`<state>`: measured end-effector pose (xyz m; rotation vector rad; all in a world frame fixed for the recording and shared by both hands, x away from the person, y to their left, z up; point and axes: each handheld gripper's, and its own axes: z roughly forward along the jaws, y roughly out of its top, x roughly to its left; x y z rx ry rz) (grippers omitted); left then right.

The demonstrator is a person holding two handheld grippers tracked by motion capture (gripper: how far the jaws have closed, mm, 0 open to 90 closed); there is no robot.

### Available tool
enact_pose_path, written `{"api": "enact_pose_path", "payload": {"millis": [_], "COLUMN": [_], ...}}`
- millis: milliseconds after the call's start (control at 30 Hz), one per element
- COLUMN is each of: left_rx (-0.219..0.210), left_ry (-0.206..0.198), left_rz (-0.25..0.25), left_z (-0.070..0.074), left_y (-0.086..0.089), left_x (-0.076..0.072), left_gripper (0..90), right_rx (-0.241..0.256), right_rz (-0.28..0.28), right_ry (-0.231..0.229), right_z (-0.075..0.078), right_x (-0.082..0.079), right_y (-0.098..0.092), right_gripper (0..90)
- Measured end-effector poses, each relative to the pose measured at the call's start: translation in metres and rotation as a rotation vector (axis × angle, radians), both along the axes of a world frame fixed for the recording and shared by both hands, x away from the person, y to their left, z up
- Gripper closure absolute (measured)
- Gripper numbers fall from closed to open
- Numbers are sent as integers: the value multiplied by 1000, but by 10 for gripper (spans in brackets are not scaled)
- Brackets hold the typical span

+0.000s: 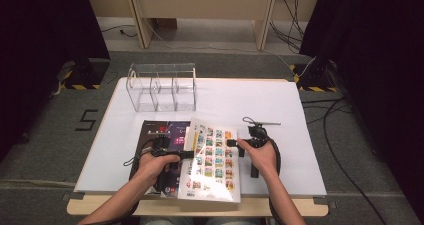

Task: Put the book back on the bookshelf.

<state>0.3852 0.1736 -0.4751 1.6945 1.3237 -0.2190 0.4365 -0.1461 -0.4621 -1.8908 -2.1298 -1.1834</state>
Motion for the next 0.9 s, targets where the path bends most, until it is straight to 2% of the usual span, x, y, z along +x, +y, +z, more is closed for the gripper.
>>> {"api": "enact_pose_path", "payload": {"millis": [133,300,433,567,667,900], "left_rx": [-6,-3,-19,-20,-24,-37], "left_ry": [-24,-37,-47,-55,-54,-70], "left_rz": [-16,-35,-40,-43,-45,-54], "left_z": [-2,-1,-4,-5,-6,-10], "left_y": [2,4,7,8,9,13], "left_x": [-2,-2,-4,-4,-4,-7], "left_gripper": [753,755,755,755,754,752], "right_rx": [14,20,63,86,67,58], "right_rz": [7,21,26,34,53,71], "right_ry": [30,63,87,100,90,74], "right_z": [0,-7,-14,-18,-17,-18], "right_x": [20,34,43,48,47,45], "right_y": [0,3,2,1,3,3], "right_gripper": [407,402,390,385,381,385]}}
